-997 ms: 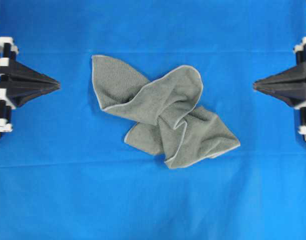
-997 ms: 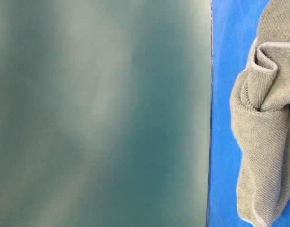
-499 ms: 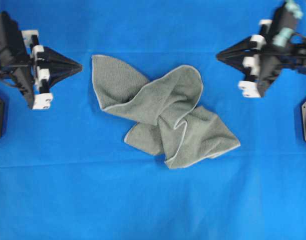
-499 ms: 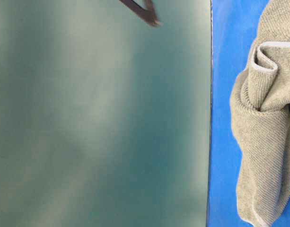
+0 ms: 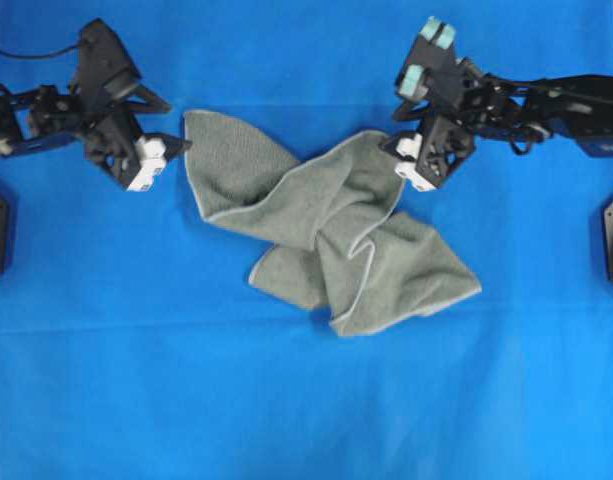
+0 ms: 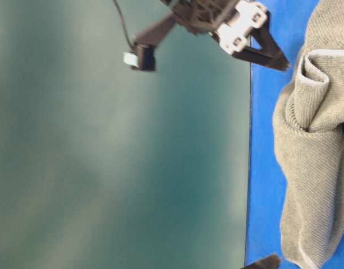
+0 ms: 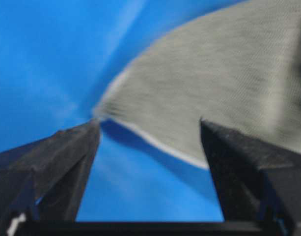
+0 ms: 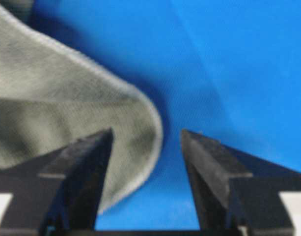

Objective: Fold a large towel.
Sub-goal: 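Move both grippers to the towel's top corners and grasp them, then lift the towel high with both grippers and spread it apart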

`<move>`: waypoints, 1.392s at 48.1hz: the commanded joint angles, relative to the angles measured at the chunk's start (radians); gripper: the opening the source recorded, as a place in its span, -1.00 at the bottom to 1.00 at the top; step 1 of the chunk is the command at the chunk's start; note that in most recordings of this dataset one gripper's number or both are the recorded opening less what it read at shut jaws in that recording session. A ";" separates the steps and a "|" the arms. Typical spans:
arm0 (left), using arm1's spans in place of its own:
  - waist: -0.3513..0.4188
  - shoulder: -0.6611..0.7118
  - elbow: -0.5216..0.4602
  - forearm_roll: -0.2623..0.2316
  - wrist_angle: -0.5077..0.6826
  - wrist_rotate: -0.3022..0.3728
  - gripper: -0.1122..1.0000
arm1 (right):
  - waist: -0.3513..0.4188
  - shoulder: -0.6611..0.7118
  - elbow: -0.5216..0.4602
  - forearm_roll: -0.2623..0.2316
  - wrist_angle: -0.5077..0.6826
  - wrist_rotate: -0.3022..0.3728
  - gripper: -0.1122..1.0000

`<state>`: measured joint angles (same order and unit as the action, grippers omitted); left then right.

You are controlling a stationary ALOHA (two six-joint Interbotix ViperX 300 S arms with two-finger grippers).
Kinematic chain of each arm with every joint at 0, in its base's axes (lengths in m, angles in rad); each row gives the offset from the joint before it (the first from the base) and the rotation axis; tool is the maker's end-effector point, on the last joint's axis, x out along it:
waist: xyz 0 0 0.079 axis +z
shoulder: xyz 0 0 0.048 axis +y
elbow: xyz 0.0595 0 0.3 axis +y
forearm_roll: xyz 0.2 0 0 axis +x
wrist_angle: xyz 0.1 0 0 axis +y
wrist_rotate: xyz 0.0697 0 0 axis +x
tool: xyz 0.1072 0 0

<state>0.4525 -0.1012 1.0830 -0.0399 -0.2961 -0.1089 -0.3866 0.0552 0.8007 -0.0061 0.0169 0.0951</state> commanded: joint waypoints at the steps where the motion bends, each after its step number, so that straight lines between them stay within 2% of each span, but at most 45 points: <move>1: 0.037 0.067 -0.034 0.000 -0.044 0.002 0.60 | -0.012 0.041 -0.029 -0.003 -0.023 -0.002 0.28; 14: 0.055 0.221 -0.094 0.003 -0.064 0.017 0.59 | -0.020 0.110 -0.040 -0.009 -0.038 -0.005 0.25; 17: 0.055 0.230 -0.104 0.003 -0.054 0.018 0.56 | -0.020 0.110 -0.041 -0.011 -0.040 -0.006 0.18; 20: 0.054 0.229 -0.110 0.003 -0.037 0.020 0.47 | -0.018 0.110 -0.040 -0.012 -0.037 -0.008 -0.03; 23: 0.052 0.227 -0.112 0.005 -0.014 0.021 0.23 | -0.018 0.107 -0.038 -0.012 -0.032 -0.008 -0.33; 27: 0.054 0.215 -0.112 0.006 0.021 0.029 -0.20 | -0.017 0.095 -0.035 -0.011 -0.020 -0.008 -0.72; 32: 0.054 0.170 -0.110 0.005 0.058 0.034 -0.65 | -0.014 0.055 -0.029 -0.012 0.002 -0.006 -0.75; 34: 0.052 0.140 -0.110 0.005 0.077 0.034 -0.75 | -0.012 0.029 -0.028 -0.011 0.015 -0.006 -0.75; 40: 0.051 0.011 -0.117 0.005 0.155 0.034 -0.75 | -0.012 -0.083 -0.018 -0.012 0.075 -0.008 -0.75; 53: 0.046 -0.360 -0.184 0.006 0.356 0.034 -0.75 | -0.008 -0.396 0.003 -0.025 0.192 -0.014 -0.75; 67: 0.031 -0.673 -0.268 0.006 0.413 0.035 -0.75 | 0.015 -0.729 -0.008 -0.054 0.293 -0.014 -0.75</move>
<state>0.4893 -0.7133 0.8667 -0.0353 0.1135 -0.0752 -0.3789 -0.5998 0.8207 -0.0552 0.2991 0.0828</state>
